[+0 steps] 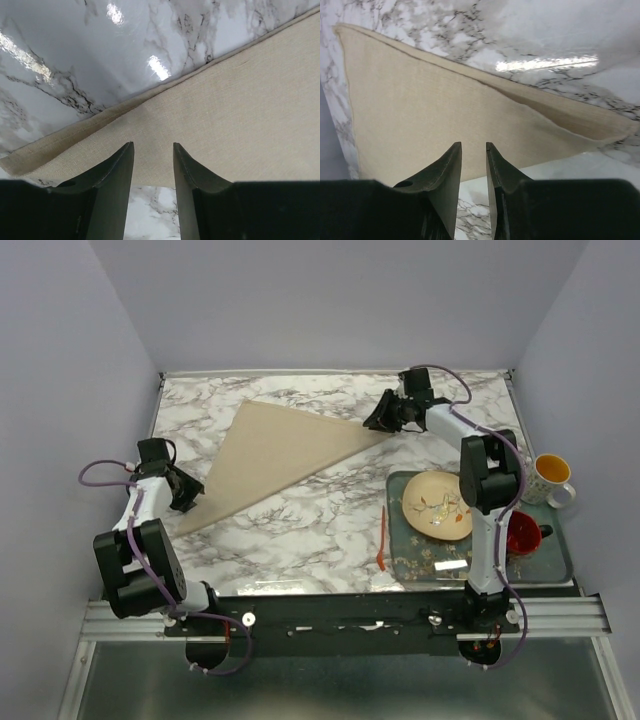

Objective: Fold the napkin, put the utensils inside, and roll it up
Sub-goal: Fold the napkin

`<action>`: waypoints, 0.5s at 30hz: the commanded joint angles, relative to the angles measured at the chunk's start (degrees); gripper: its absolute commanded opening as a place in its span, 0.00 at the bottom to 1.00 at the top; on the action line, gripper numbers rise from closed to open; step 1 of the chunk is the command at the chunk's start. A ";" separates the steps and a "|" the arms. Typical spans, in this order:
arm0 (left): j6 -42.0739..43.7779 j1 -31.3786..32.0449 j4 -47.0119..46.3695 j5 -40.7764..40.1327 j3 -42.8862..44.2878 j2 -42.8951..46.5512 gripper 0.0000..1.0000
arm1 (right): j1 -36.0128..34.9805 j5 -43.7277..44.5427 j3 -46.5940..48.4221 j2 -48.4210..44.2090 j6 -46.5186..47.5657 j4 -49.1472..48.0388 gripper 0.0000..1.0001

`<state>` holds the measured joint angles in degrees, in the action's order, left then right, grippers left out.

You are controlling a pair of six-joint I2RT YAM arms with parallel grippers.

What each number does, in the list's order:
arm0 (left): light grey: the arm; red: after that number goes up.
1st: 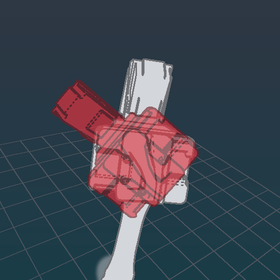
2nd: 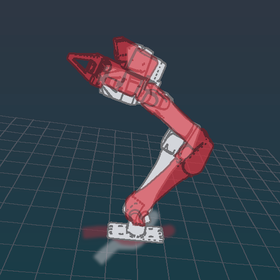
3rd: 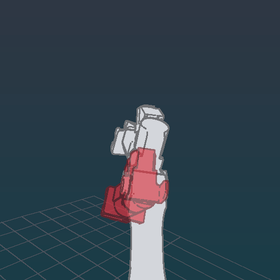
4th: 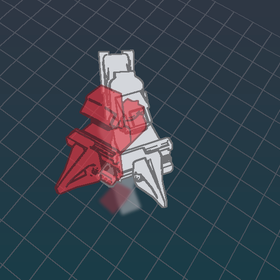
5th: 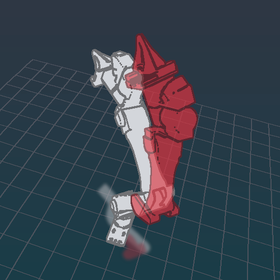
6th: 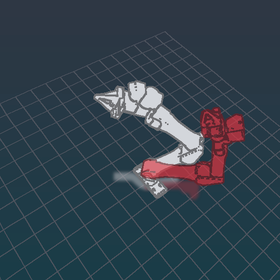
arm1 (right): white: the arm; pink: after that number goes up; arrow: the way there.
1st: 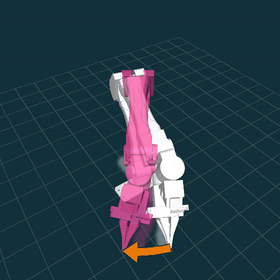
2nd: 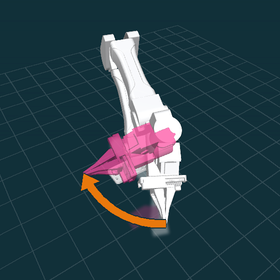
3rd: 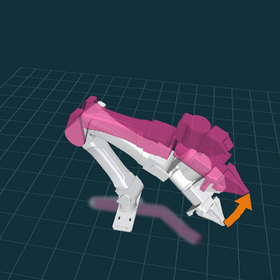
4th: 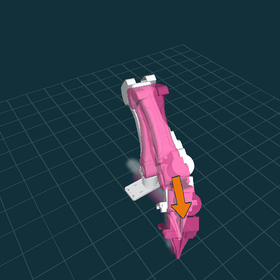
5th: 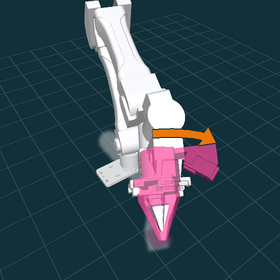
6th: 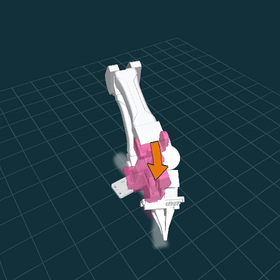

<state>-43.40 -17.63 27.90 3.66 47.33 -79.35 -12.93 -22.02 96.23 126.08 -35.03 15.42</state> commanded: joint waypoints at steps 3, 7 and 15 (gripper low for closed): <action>-0.90 -1.61 -0.92 -2.08 -2.50 -3.87 0.38 | -0.52 -6.63 -2.70 -1.45 -2.23 -5.22 0.34; -1.16 -4.16 -1.88 -2.43 -3.65 -6.51 0.36 | -1.22 -7.95 -5.87 -2.07 -3.47 -8.30 0.34; -1.17 -8.21 -0.22 -3.22 -6.02 -7.06 0.30 | 2.02 -5.66 -7.72 0.74 -4.96 -6.28 0.34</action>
<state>-45.50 -23.94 25.93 4.45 44.53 -85.82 -13.30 -27.86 89.10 125.89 -38.37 9.41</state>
